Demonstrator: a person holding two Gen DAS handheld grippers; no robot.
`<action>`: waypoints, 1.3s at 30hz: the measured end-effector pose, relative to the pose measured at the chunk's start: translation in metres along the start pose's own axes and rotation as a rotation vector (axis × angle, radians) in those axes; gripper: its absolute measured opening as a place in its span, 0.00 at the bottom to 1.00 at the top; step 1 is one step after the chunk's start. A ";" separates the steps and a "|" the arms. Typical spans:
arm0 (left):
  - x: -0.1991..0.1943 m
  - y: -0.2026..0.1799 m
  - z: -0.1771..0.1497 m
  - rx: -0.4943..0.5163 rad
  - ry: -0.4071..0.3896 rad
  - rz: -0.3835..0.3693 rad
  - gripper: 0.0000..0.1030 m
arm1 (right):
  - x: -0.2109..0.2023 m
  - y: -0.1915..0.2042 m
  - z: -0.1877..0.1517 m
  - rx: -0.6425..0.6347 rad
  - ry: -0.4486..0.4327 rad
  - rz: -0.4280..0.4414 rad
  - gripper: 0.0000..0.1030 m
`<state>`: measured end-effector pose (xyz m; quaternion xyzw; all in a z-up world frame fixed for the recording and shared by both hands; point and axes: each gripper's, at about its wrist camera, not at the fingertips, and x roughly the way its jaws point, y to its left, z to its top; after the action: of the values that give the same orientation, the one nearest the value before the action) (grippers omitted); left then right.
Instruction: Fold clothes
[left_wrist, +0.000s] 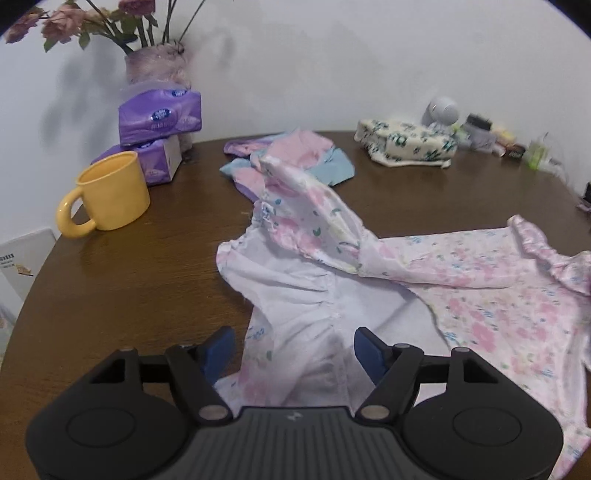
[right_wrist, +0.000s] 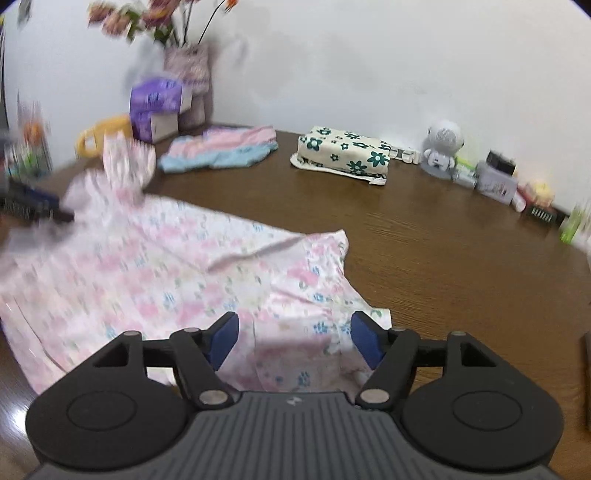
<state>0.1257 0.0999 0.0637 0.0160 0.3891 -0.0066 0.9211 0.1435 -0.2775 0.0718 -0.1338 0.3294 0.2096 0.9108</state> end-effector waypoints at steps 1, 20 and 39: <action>0.005 0.000 0.001 0.000 0.008 0.010 0.68 | 0.003 0.002 -0.002 -0.015 0.008 -0.012 0.65; 0.031 0.028 0.022 -0.078 0.036 -0.004 0.05 | 0.042 -0.134 0.022 0.336 -0.007 -0.077 0.03; 0.042 0.045 0.023 -0.111 0.071 0.040 0.03 | 0.104 -0.167 0.025 0.425 0.053 -0.082 0.03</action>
<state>0.1727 0.1440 0.0508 -0.0271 0.4206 0.0342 0.9062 0.3077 -0.3841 0.0396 0.0424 0.3843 0.0947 0.9174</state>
